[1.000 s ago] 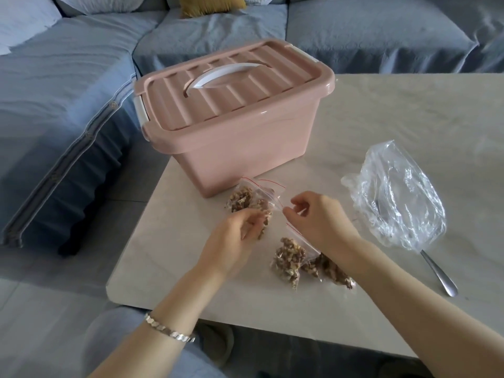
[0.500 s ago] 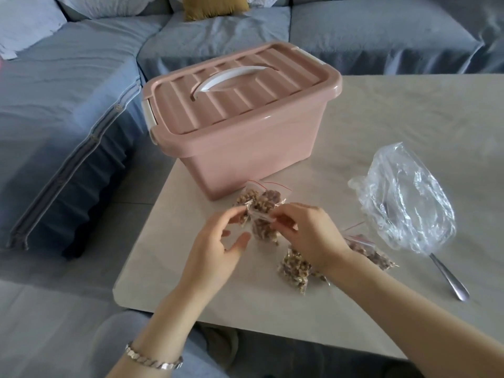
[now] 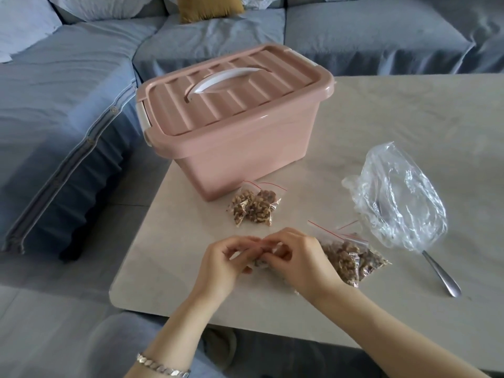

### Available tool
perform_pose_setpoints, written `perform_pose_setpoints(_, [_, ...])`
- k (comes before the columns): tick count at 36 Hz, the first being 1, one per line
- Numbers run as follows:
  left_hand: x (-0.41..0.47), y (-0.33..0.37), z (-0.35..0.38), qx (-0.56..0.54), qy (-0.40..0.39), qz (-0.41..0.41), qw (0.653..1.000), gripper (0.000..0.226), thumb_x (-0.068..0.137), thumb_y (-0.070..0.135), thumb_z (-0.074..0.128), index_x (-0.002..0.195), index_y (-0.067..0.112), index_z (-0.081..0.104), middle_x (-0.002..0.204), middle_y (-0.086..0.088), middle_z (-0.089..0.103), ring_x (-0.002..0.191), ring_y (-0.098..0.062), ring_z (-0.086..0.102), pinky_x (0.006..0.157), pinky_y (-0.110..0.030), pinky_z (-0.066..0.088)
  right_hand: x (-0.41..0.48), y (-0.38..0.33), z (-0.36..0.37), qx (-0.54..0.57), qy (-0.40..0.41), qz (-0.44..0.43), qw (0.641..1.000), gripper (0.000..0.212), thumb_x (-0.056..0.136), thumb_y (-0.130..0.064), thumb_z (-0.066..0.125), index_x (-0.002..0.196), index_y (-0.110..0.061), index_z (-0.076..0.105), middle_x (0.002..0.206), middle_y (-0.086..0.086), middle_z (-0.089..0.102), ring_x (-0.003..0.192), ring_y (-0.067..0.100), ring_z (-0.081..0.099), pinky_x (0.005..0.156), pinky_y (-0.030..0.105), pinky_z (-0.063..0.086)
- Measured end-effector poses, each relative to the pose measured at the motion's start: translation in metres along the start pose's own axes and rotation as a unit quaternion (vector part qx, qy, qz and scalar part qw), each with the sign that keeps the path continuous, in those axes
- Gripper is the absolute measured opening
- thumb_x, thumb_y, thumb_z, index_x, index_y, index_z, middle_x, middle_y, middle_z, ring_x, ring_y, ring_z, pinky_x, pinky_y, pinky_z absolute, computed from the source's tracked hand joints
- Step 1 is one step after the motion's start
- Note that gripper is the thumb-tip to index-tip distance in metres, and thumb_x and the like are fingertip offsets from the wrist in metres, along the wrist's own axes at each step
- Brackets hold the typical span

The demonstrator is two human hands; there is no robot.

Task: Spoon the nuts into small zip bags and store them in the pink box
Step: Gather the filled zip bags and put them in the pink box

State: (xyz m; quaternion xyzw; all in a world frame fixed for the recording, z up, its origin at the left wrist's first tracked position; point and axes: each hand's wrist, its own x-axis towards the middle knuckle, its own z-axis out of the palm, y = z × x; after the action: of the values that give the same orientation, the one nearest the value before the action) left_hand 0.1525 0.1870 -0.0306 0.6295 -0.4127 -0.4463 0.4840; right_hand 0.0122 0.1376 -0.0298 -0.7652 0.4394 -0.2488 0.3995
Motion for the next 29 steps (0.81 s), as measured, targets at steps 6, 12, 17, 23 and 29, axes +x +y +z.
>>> perform_pose_setpoints(6, [-0.004, 0.004, 0.002, -0.082, 0.006, -0.042, 0.996, 0.016, 0.08, -0.002, 0.062, 0.076, 0.009, 0.072, 0.073, -0.003, 0.073, 0.067, -0.014, 0.069, 0.058, -0.023, 0.055, 0.001, 0.001, -0.008, 0.088, 0.012, 0.072, 0.993, 0.012, 0.076, -0.02, 0.075, 0.071, -0.026, 0.067, 0.068, -0.012, 0.067, 0.061, 0.0, 0.061, 0.06, 0.012, 0.049])
perform_pose_setpoints(12, [-0.003, 0.007, 0.001, -0.073, -0.002, -0.048, 0.996, 0.012, 0.076, 0.003, 0.065, 0.075, 0.012, 0.072, 0.073, -0.002, 0.073, 0.069, -0.016, 0.069, 0.058, -0.024, 0.056, 0.0, 0.003, -0.012, 0.089, 0.008, 0.084, 0.992, 0.021, 0.076, -0.023, 0.075, 0.064, -0.034, 0.063, 0.061, -0.017, 0.064, 0.06, -0.003, 0.061, 0.059, 0.008, 0.047])
perform_pose_setpoints(17, [-0.003, 0.006, 0.0, -0.057, 0.005, -0.041, 0.998, 0.019, 0.08, -0.002, 0.064, 0.075, 0.015, 0.072, 0.072, -0.001, 0.073, 0.069, -0.016, 0.069, 0.058, -0.025, 0.056, -0.002, 0.006, -0.012, 0.079, 0.003, 0.079, 0.994, 0.022, 0.081, -0.019, 0.07, 0.067, -0.035, 0.062, 0.07, -0.007, 0.07, 0.07, 0.012, 0.066, 0.072, 0.025, 0.054])
perform_pose_setpoints(23, [-0.003, 0.004, 0.001, -0.065, 0.016, -0.032, 0.997, 0.018, 0.078, -0.002, 0.064, 0.073, 0.014, 0.072, 0.071, -0.001, 0.073, 0.067, -0.017, 0.068, 0.058, -0.026, 0.057, -0.001, 0.006, -0.008, 0.072, 0.027, 0.071, 0.994, 0.008, 0.08, -0.013, 0.07, 0.074, -0.019, 0.07, 0.069, -0.005, 0.068, 0.068, 0.011, 0.064, 0.069, 0.02, 0.053])
perform_pose_setpoints(29, [0.0, 0.001, -0.002, 0.019, 0.011, -0.002, 1.0, 0.012, 0.078, 0.009, 0.069, 0.076, 0.02, 0.071, 0.071, 0.004, 0.072, 0.068, -0.013, 0.067, 0.06, -0.024, 0.055, -0.001, 0.005, -0.009, 0.049, 0.035, 0.045, 0.997, 0.016, 0.081, -0.013, 0.069, 0.071, -0.025, 0.066, 0.068, -0.01, 0.066, 0.066, 0.007, 0.063, 0.066, 0.014, 0.05])
